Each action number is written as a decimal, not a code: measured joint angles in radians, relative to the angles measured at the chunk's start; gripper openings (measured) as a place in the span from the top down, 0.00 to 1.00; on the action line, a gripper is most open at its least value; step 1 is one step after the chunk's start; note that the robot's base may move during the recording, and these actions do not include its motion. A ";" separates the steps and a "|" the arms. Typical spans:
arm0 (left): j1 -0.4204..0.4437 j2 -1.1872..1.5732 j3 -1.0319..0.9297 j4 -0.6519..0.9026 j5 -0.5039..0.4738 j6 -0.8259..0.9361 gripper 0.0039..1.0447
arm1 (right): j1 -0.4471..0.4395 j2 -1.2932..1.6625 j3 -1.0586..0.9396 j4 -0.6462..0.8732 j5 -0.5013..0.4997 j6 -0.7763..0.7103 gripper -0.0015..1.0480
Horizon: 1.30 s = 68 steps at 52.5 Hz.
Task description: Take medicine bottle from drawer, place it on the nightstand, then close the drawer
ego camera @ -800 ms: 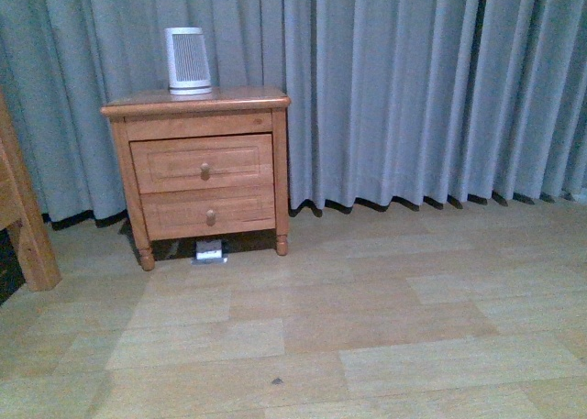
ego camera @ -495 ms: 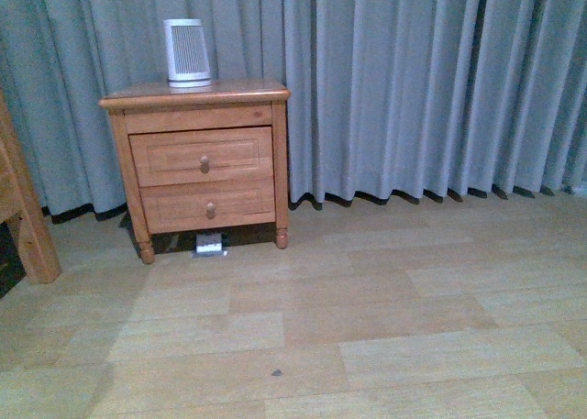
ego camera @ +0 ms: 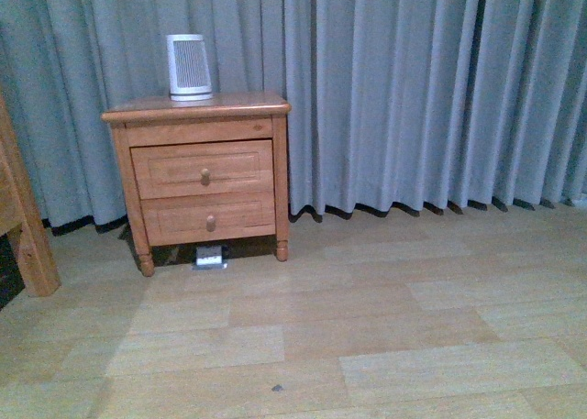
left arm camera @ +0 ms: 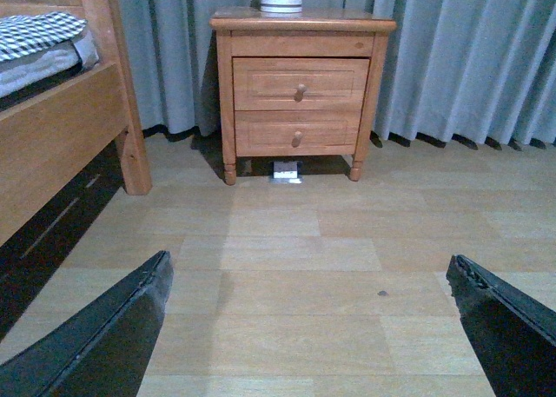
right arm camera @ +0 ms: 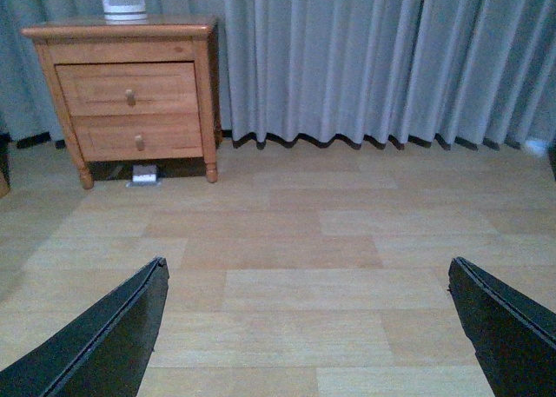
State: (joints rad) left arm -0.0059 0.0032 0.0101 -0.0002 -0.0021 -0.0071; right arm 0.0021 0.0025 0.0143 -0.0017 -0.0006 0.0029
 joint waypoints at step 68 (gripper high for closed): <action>0.000 0.000 0.000 0.000 0.000 0.000 0.06 | 0.000 0.000 0.000 0.000 0.000 0.000 0.07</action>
State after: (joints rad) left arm -0.0059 0.0032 0.0101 -0.0002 -0.0017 -0.0071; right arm 0.0021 0.0021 0.0147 -0.0017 -0.0006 0.0029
